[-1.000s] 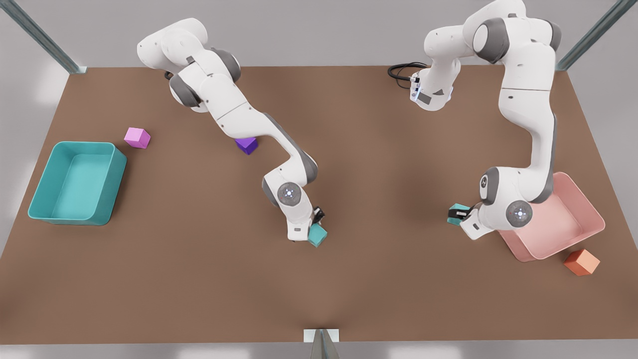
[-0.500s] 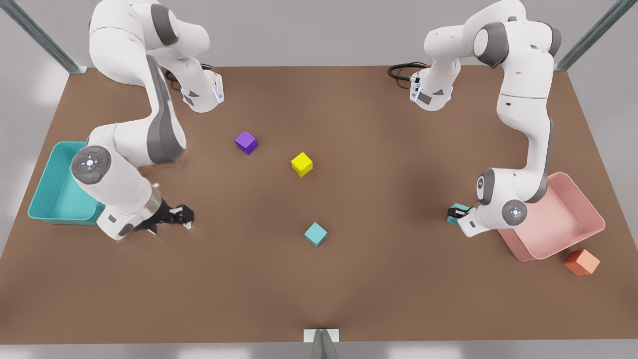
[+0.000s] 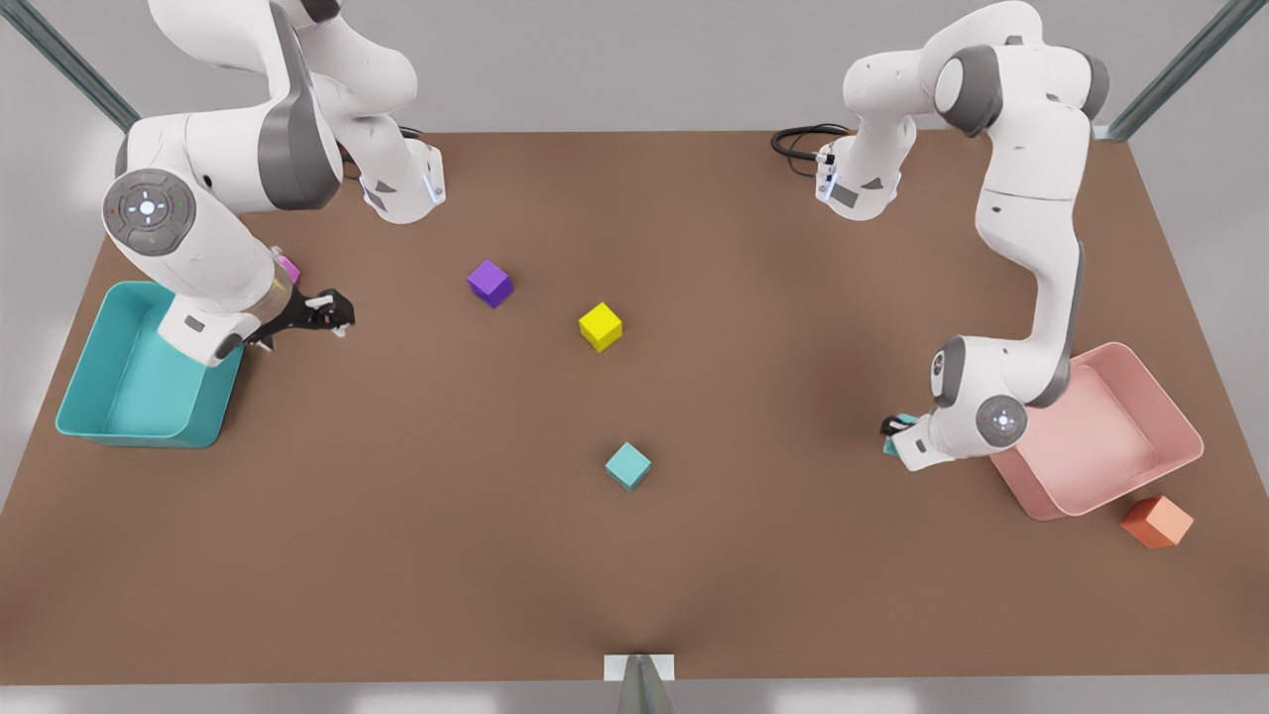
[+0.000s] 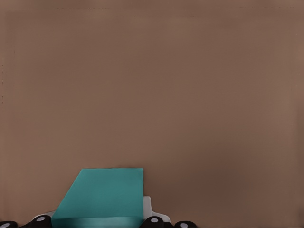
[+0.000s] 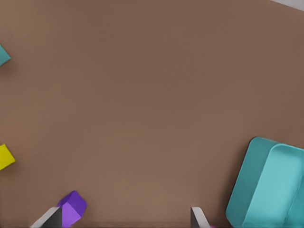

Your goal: Stack the two blue cubes on top of each other

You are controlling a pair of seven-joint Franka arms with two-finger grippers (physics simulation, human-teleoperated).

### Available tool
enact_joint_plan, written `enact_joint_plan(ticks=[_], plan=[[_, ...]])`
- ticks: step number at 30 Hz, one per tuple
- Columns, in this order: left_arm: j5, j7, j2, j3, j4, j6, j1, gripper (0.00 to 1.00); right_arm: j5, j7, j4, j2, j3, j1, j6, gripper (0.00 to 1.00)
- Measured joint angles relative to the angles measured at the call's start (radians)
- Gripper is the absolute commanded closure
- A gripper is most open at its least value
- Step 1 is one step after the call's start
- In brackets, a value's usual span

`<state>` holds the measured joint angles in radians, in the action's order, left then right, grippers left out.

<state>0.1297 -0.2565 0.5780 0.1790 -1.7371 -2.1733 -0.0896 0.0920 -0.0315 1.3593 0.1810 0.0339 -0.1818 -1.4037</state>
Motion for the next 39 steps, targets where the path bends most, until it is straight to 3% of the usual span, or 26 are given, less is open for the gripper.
enact_joint_plan(ticks=[4,10,14,37,38,39], plan=[[-0.001,0.134,0.029,0.142,0.229,0.131,0.181,0.38,0.001,-0.009,0.0,-0.006,0.0,0.002,0.012,0.0],[-0.004,0.432,0.337,0.149,0.686,0.243,0.501,0.38,0.004,-0.019,0.003,0.004,0.003,0.036,0.022,0.0],[-0.004,0.61,0.446,0.11,0.826,0.252,0.609,0.38,0.004,-0.021,0.001,0.052,0.001,0.018,0.025,0.0],[-0.008,1.13,0.507,0.1,0.858,0.087,0.622,0.36,-0.006,-0.037,-0.036,0.103,-0.004,0.034,0.022,0.0],[-0.008,1.141,0.507,0.1,0.858,0.085,0.62,0.3,-0.007,-0.038,-0.037,0.104,-0.003,0.033,0.023,0.0],[-0.009,1.151,0.507,0.1,0.856,0.084,0.619,0.04,-0.008,-0.039,-0.037,0.106,-0.003,0.032,0.023,0.0]])
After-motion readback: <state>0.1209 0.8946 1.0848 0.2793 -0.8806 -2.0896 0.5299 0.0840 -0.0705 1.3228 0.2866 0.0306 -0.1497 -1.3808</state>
